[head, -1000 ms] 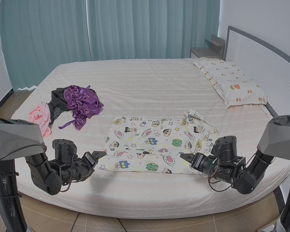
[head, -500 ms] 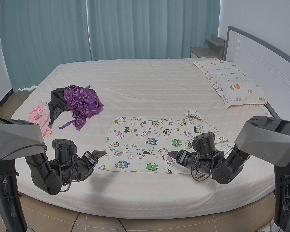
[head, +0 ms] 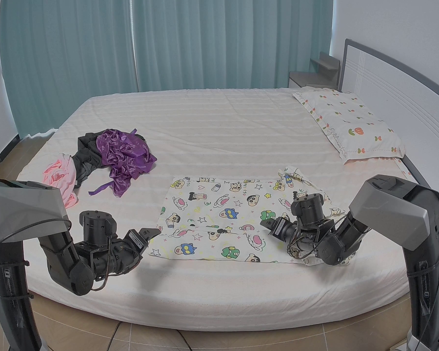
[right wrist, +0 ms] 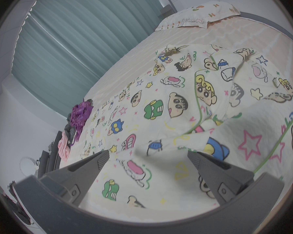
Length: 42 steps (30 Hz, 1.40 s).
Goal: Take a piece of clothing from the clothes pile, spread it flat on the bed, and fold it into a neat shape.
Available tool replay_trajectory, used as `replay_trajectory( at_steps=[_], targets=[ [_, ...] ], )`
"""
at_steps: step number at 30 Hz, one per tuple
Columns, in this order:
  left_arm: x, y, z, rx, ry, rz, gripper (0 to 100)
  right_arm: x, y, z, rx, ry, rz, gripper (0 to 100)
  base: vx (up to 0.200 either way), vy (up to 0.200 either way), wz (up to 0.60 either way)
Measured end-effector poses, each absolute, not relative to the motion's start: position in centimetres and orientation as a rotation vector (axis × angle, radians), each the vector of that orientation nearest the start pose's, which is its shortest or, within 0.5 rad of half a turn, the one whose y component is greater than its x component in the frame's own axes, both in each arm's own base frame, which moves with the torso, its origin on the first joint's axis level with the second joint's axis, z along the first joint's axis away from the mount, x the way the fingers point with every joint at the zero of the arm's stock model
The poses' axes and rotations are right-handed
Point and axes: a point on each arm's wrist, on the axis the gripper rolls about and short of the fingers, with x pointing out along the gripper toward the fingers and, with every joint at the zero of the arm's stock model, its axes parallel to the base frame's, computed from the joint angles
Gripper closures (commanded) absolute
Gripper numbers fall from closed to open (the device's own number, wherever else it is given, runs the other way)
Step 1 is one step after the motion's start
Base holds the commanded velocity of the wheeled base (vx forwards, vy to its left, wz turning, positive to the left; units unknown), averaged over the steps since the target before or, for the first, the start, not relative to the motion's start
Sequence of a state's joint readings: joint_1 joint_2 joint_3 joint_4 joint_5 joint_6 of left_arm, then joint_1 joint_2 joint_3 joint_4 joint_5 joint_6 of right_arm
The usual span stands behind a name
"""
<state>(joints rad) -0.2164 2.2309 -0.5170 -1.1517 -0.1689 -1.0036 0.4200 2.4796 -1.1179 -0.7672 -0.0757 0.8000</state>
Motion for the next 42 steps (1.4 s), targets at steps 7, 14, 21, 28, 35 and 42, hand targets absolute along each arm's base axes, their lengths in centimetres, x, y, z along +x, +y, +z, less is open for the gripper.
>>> replay_trajectory(
  at_steps=[7,14,21,28,35,42],
  targets=[
    [31.2,-7.2,-0.1,-0.950,0.704,-0.059,0,40.4,17.3,-3.1,0.652,0.591,0.109,0,0.000,0.000,0.00],
    [31.2,-7.2,-0.1,-0.950,0.703,-0.058,0,40.0,17.1,-3.6,0.646,0.608,0.098,0,0.000,0.000,0.00],
    [31.2,-7.2,-0.1,-0.950,0.688,-0.047,0,38.6,17.0,-2.6,0.639,0.625,0.102,0,0.000,0.000,0.00],
    [31.2,-7.2,-0.1,-0.951,0.682,-0.041,0,36.4,16.4,-0.7,0.645,0.652,0.125,0,0.000,0.000,0.00],
    [31.1,-7.2,-0.1,-0.949,0.683,-0.041,0,34.8,14.8,2.3,0.702,0.595,0.191,0,0.200,0.000,0.00],
    [31.0,-7.2,-0.1,-0.948,0.683,-0.045,0,34.6,13.3,3.6,0.727,0.563,0.188,0,0.200,0.000,0.00]
  ],
)
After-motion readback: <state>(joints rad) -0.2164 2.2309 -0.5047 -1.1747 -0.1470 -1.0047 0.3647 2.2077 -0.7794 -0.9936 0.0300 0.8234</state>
